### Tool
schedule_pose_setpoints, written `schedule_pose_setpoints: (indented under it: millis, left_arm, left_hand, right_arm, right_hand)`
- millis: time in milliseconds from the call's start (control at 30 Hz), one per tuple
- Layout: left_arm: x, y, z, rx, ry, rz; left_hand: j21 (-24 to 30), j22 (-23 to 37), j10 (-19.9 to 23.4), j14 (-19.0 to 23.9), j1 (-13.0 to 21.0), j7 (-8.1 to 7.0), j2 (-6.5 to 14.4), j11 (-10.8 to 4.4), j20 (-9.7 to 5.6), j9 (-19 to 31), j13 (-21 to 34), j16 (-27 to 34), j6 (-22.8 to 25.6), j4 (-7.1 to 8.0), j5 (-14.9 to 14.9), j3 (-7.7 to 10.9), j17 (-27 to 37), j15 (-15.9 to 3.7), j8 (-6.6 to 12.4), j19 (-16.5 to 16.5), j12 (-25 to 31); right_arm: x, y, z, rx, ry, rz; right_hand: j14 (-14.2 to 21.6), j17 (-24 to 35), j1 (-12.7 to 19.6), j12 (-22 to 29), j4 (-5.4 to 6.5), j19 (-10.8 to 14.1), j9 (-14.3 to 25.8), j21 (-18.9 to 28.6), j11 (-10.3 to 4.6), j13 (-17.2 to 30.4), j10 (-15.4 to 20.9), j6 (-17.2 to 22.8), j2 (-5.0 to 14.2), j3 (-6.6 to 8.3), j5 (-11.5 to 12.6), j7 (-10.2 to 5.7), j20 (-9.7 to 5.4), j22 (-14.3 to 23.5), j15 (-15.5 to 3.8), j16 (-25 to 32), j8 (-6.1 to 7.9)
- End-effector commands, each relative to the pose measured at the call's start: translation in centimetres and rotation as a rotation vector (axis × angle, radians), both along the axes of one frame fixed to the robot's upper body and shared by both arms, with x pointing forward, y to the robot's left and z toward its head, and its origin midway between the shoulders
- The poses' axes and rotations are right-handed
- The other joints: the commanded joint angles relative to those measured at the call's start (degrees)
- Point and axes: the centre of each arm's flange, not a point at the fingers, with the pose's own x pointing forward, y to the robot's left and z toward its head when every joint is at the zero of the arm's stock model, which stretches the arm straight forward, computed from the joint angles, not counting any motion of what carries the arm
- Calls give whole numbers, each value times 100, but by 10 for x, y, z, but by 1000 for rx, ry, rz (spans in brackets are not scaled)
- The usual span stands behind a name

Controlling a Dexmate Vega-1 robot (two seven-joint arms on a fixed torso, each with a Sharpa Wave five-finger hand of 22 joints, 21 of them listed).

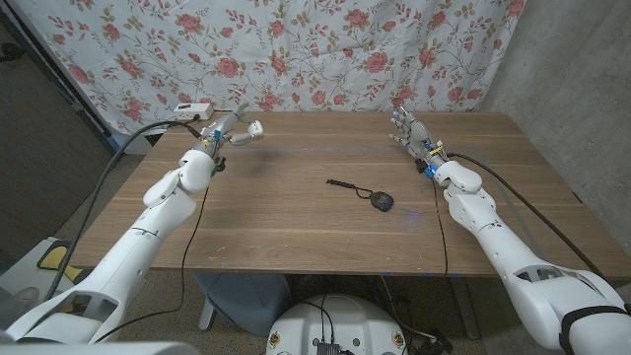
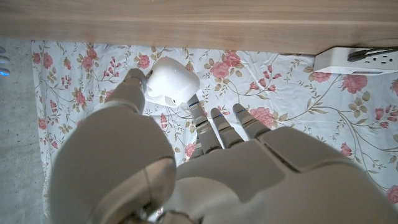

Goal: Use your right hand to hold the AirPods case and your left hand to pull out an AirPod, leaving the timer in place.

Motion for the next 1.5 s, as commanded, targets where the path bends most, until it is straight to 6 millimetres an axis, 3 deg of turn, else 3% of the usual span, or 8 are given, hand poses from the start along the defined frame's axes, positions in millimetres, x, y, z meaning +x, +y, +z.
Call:
schedule_pose_setpoints:
  millis: [33,200,367,533,767,1500]
  left_arm:
    - [8,-30,6,-103,-29,-143]
    - [11,-43,8,-203,-54,-211]
    - [11,-57,15,-121,-27,-251]
    - [15,-67,16,-222,-23,-343]
    - [14,-85,23,-223,-34,-417]
    - [18,-105,19,-417,-69,-566]
  left_hand:
    - [-4,24,397,17,24,14,75,-327,-2,20,25,-8,23,0,44,-6,10,-25,10,24,23]
    - [-8,25,389,16,34,26,85,-327,5,20,35,-9,19,4,41,-13,13,-24,6,24,24]
    - [-13,26,377,11,41,29,98,-326,16,20,47,-11,20,10,37,-21,16,0,3,22,24]
    - [-19,26,362,7,47,30,110,-325,24,20,57,-12,10,16,32,-29,19,10,-3,15,22]
    - [-24,27,352,-1,58,53,131,-326,27,21,72,-13,14,22,26,-39,23,15,-4,16,23]
    - [-25,29,337,17,102,56,174,-328,55,21,118,0,18,22,20,-72,29,22,-8,44,26]
  right_arm:
    - [-5,-4,-2,4,-2,-9]
    - [-6,-6,-4,8,1,-8]
    - [-5,-4,-4,1,3,-1]
    - [-4,-4,-4,2,0,4]
    - [-4,-5,-3,2,-6,6]
    - [-6,1,-2,-1,-7,9]
  right_hand:
    - [-3,-6,1,-7,-25,7,12,34,0,2,12,28,38,36,0,-27,10,4,18,7,29]
    - [-3,-6,3,-7,-26,4,12,32,-5,2,12,33,38,37,-1,-28,11,4,18,7,31]
    - [-3,-6,6,-6,-28,7,12,33,-2,2,14,34,39,39,-2,-30,5,4,20,7,31]
    - [0,-6,12,-7,-31,-4,12,29,-1,2,12,29,41,43,-3,-31,13,4,25,8,28]
    - [7,-6,19,-7,-35,-12,12,26,14,3,11,32,43,47,-4,-27,22,4,37,10,29]
    - [10,-6,42,-5,-46,-15,12,26,35,4,12,28,47,59,-6,-18,29,4,47,10,26]
